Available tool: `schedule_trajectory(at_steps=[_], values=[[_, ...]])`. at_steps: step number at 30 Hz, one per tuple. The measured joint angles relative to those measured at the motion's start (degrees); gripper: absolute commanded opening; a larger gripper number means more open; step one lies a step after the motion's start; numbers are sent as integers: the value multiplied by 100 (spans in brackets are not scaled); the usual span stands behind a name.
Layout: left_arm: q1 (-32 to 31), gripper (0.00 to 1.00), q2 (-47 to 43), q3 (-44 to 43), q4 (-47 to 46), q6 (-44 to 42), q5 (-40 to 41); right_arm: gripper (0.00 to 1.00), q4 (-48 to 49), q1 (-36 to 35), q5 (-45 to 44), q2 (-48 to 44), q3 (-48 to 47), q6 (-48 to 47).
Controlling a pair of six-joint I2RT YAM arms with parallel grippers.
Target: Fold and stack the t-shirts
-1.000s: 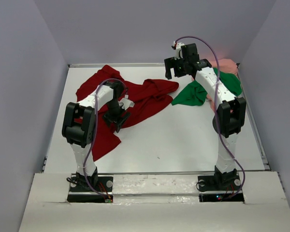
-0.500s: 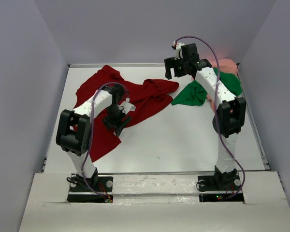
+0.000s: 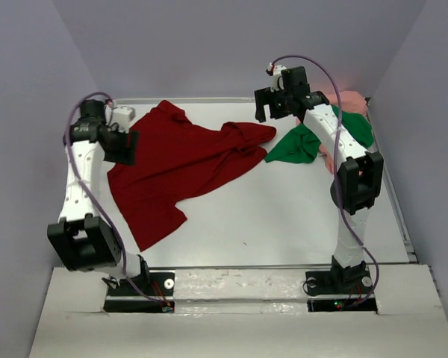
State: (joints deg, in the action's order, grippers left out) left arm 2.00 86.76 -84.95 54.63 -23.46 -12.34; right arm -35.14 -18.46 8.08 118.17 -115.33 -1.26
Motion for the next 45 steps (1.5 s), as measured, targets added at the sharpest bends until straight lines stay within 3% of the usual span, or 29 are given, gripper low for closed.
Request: schedule_trajectory(at_steps=[2, 5, 10, 16, 20, 27, 36, 45], values=[[887, 72, -509, 136, -295, -11, 107, 93, 0, 0, 17, -52, 0, 7], [1445, 71, -1062, 671, -461, -11, 90, 93, 4, 0, 37, -140, 0, 33], [1543, 71, -1274, 1764, -212, -236, -245, 93, 17, 2, 50, -205, 0, 68], [1366, 71, -490, 1532, 498, -680, -623, 93, 26, 2, 55, -205, 0, 85], [973, 73, 66, 1440, 584, -870, -507, 93, 37, 0, 52, -205, 0, 87], [-1263, 75, 243, 1698, 686, -925, -695, 93, 72, 0, 50, -205, 0, 87], [-2643, 75, 612, 2009, 442, -1069, -671, 93, 81, 0, 24, -205, 0, 81], [-2815, 75, 605, 2267, 116, -1097, -249, 94, 83, 2, 4, -205, -2, 81]])
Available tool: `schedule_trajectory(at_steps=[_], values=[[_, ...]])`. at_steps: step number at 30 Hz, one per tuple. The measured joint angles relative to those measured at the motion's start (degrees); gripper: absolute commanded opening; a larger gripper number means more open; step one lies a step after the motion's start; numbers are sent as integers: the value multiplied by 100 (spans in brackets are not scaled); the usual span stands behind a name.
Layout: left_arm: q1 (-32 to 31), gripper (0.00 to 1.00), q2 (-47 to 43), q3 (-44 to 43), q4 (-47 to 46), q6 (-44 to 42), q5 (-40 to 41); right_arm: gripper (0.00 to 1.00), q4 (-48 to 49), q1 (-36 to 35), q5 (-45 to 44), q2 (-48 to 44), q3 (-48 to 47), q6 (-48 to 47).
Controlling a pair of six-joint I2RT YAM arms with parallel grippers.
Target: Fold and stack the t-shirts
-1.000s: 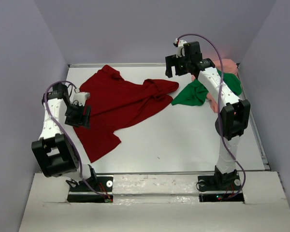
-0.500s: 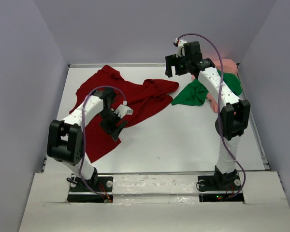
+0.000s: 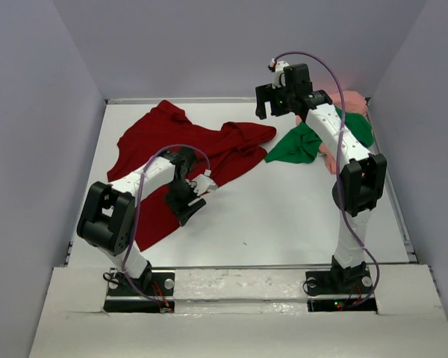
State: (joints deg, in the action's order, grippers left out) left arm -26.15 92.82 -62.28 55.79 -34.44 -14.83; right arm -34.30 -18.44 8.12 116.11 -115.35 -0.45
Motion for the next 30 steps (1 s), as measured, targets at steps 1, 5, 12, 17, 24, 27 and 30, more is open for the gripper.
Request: schedule_trajectory(at_steps=[1, 5, 12, 17, 24, 27, 30], values=[[0, 75, 0, 0, -72, 22, 105, 94, 0, 0, 2, 0, 2, 0], [0, 73, 0, 96, -428, 133, 407, 94, 0, 0, 2, 0, 2, -2], [0, 72, 2, 245, -890, 341, 743, 94, 0, 0, 2, 0, 2, -2], [0, 72, 28, 420, -1154, 407, 855, 94, 0, -2, 4, 0, 2, -4], [-9, 67, 273, 643, -1405, 481, 938, 94, 0, 0, 17, 0, 2, -2], [-17, 53, 280, 647, -1480, 511, 949, 94, 0, -2, 42, 0, 2, 0], [-39, 33, 291, 667, -1550, 540, 1001, 94, 0, 0, 68, 0, 2, 0]])
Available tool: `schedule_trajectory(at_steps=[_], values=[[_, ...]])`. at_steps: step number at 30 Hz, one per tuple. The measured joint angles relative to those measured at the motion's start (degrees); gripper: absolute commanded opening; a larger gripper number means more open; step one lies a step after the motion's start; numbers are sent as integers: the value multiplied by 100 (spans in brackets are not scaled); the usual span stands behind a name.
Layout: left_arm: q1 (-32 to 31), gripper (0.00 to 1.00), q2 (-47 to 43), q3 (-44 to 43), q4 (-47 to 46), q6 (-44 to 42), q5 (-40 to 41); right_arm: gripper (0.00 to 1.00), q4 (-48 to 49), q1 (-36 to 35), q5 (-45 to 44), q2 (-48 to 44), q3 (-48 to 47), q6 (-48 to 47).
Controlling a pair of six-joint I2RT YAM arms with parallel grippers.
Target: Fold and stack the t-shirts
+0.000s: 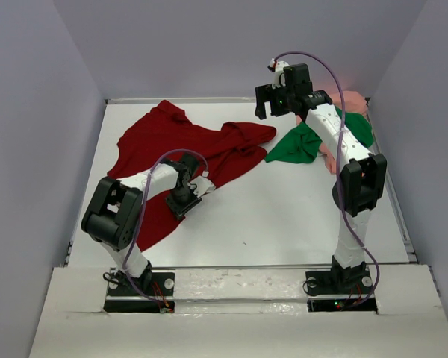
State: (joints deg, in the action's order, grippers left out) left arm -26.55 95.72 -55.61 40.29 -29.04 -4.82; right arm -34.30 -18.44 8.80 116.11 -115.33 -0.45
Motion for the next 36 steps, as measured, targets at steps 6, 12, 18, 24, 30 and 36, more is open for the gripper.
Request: schedule_trajectory(at_steps=[6, 12, 18, 24, 30, 36], values=[[-26, 0, 0, 26, -7, 94, -24, 92, 31, 0, 107, -2, 35, 7], [-44, 0, -2, 24, -2, 116, -9, 90, 37, 0, 664, 129, 378, 315], [-46, 0, -11, 26, 0, 131, -4, 90, -35, 0, 966, 802, 503, 470], [-46, 0, -42, 37, 0, 146, -2, 88, -199, 0, 981, 1294, 662, 452], [-55, 0, -46, 39, 0, 149, 2, 76, -219, 0, 1003, 1294, 713, 396], [-107, 0, -57, 44, -4, 162, 17, 68, 50, 0, 1032, 1292, 776, 260]])
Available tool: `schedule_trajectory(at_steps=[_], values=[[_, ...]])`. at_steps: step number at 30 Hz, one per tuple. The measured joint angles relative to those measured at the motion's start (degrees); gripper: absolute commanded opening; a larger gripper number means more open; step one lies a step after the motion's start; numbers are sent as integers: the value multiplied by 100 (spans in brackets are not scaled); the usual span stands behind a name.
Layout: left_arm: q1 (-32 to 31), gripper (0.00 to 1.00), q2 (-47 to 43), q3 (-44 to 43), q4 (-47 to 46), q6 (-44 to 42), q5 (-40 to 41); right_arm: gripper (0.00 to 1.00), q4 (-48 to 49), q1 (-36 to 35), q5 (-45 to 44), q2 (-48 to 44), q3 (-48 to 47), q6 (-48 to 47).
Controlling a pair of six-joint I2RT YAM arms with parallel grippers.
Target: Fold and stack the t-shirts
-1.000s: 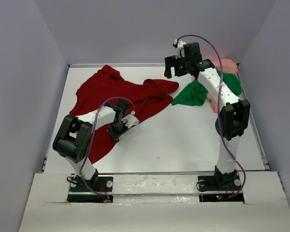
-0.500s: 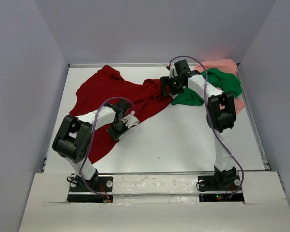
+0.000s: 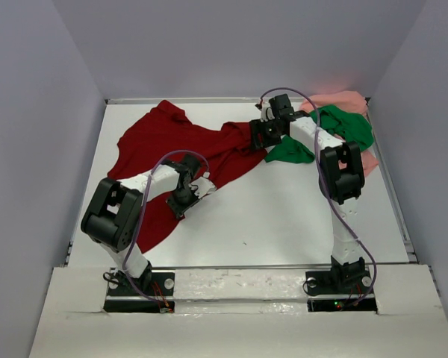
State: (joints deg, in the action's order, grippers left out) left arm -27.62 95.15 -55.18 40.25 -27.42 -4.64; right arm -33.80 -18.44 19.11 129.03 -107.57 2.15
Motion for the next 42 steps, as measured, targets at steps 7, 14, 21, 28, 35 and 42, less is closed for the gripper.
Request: schedule_trajectory(at_steps=[7, 14, 21, 28, 35, 42], values=[[-57, 0, -55, 33, -42, 48, -15, 48, 214, 0, 234, 79, -81, -9], [-70, 0, -120, 46, -63, 57, -81, 0, 345, 13, 527, 581, -168, 175], [-81, 0, -195, 46, -63, 72, -96, 0, 382, 33, 632, 595, -192, 225], [-76, 0, -509, 11, -162, 229, -4, 0, 319, 33, 389, 461, -649, 236], [127, 0, -802, -964, -155, 540, 63, 0, 302, 33, -125, -931, -922, 127], [417, 0, -1499, -2365, -308, 992, 367, 0, 472, 33, -533, -2347, -1032, -68]])
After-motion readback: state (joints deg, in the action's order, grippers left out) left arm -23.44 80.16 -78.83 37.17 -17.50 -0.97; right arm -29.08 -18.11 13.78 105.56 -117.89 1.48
